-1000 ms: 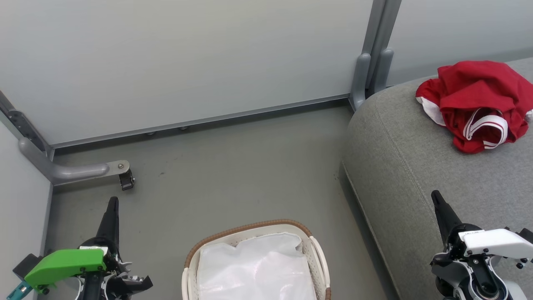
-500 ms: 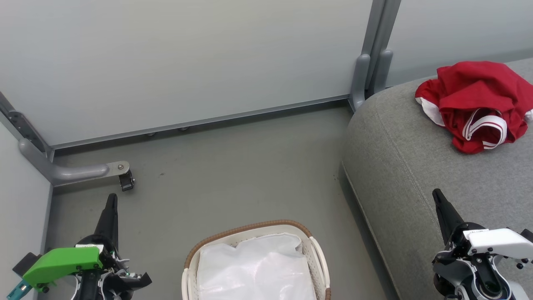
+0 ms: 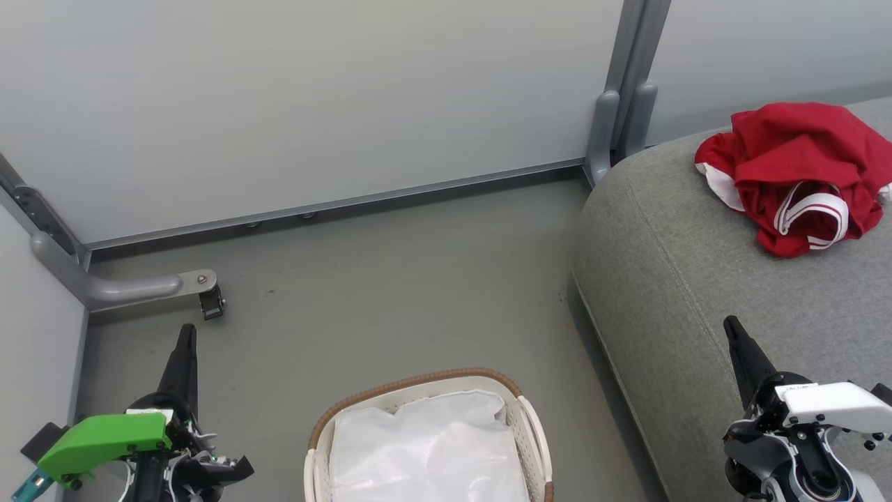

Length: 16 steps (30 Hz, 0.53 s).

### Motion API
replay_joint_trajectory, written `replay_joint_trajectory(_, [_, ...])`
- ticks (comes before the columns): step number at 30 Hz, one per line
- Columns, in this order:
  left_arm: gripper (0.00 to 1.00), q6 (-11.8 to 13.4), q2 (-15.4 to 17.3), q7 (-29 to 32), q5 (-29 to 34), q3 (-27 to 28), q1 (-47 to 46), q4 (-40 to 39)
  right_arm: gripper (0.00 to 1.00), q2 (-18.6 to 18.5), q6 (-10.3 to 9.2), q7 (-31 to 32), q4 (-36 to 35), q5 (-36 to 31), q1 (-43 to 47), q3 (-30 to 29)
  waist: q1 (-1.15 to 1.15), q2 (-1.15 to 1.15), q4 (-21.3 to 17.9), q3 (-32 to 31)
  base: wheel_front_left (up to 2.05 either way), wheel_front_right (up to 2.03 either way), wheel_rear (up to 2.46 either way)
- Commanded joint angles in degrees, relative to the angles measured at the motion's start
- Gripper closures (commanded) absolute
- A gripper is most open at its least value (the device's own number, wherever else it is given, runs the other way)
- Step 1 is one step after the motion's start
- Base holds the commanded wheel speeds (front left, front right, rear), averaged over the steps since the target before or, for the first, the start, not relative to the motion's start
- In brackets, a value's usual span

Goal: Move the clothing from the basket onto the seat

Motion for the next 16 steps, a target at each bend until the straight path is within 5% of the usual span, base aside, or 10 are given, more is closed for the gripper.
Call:
replay_joint_trajectory(1, [1.00, -0.3, 0.3, 0.2, 0.0, 0.2, -0.6, 0.1, 1.00, -0.1, 0.00, 0.3, -0.1, -0.1, -0.5, -0.2, 0.00, 0.00, 0.0, 0.0, 0.00, 0.00, 0.00])
replay_joint_trajectory(16, [1.00, -0.3, 0.3, 0.3, 0.0, 0.2, -0.6, 0.1, 1.00, 0.0, 0.00, 0.3, -0.1, -0.3, -0.5, -0.4, 0.00, 0.00, 0.0, 0.0, 0.00, 0.00, 0.00])
